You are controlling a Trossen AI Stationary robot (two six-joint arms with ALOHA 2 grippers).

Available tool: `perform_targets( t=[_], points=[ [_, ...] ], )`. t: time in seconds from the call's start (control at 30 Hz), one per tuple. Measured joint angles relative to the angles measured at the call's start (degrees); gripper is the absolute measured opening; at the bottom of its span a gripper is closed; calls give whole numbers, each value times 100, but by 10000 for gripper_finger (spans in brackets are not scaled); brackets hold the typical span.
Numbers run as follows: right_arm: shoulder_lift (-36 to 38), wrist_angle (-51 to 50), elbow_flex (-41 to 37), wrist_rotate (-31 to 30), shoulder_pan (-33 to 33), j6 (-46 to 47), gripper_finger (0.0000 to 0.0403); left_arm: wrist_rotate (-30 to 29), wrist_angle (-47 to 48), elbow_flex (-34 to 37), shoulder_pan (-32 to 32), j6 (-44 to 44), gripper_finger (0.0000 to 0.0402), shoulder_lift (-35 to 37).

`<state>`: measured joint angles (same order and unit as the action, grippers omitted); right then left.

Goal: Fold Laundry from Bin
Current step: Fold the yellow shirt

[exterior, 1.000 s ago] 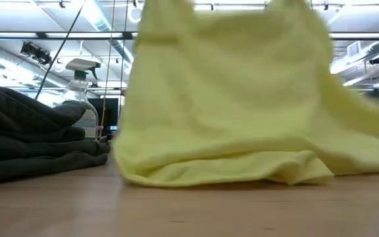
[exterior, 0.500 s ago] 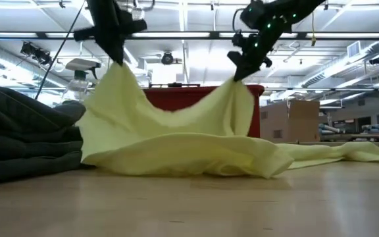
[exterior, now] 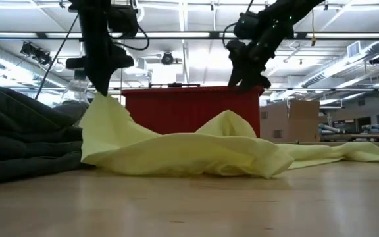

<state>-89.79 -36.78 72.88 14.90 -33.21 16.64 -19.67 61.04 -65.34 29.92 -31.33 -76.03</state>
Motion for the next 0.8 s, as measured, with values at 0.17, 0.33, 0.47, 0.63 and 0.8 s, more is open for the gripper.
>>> perform_targets(
  t=[0.17,0.33,0.47,0.63,0.8],
  points=[
    [-10,163,-408,2,428,235,159,334,139,61,-51,-21,35,34],
    [-12,134,-738,-9,859,329,158,493,119,63,-634,-550,94,236],
    [66,24,-1164,-7,1321,338,158,498,-367,62,-1457,-1183,144,265],
    [923,486,-2053,-135,2059,631,158,477,-2200,177,-2748,-1163,189,-129],
    [1957,1654,-3337,-292,2466,1540,158,323,-4031,201,-3875,-588,193,-912]
  ],
)
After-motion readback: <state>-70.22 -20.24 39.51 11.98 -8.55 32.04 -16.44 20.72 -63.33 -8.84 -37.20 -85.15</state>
